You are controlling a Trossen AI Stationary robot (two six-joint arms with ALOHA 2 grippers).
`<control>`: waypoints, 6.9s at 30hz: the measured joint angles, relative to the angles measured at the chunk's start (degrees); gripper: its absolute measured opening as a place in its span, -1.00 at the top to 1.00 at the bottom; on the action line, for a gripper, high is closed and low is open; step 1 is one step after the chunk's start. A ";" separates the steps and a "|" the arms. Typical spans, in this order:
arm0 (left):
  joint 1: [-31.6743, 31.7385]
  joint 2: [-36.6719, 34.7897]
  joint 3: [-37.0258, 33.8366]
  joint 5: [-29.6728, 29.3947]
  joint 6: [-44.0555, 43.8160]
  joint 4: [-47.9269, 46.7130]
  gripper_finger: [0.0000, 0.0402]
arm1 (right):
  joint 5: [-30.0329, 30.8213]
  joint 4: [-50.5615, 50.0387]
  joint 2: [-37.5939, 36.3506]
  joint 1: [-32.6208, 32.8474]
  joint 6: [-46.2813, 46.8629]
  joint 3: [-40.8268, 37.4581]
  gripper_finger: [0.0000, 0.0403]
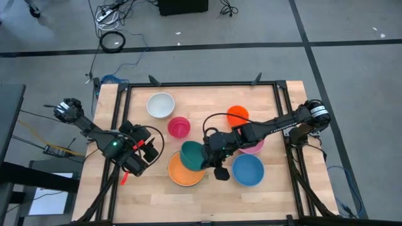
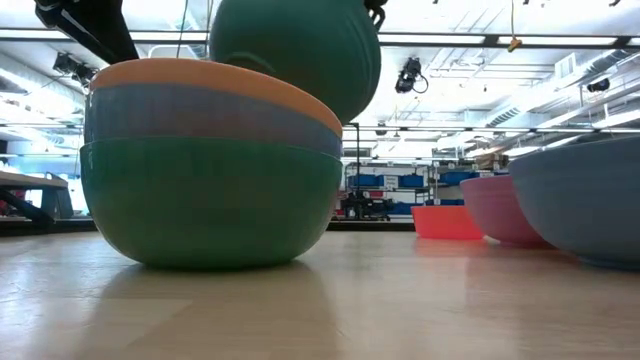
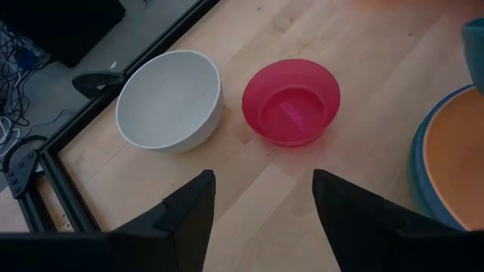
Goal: Nest bowls inside each other
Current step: Stack the dark green bowl on top of the the orange bowl, then stack the blue bowl on top of the the dark green bowl
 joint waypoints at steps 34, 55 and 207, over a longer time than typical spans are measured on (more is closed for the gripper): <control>0.01 0.01 0.00 0.04 -0.02 0.17 -0.14 | 2.98 1.68 0.04 2.20 2.64 0.00 0.75; 0.00 0.01 0.00 0.15 0.03 0.13 -0.14 | 9.82 -34.53 -1.10 11.30 30.83 -0.02 0.35; 0.02 0.01 0.00 -3.04 0.00 1.88 -0.14 | 11.55 6.47 5.79 7.01 -7.80 -0.81 0.88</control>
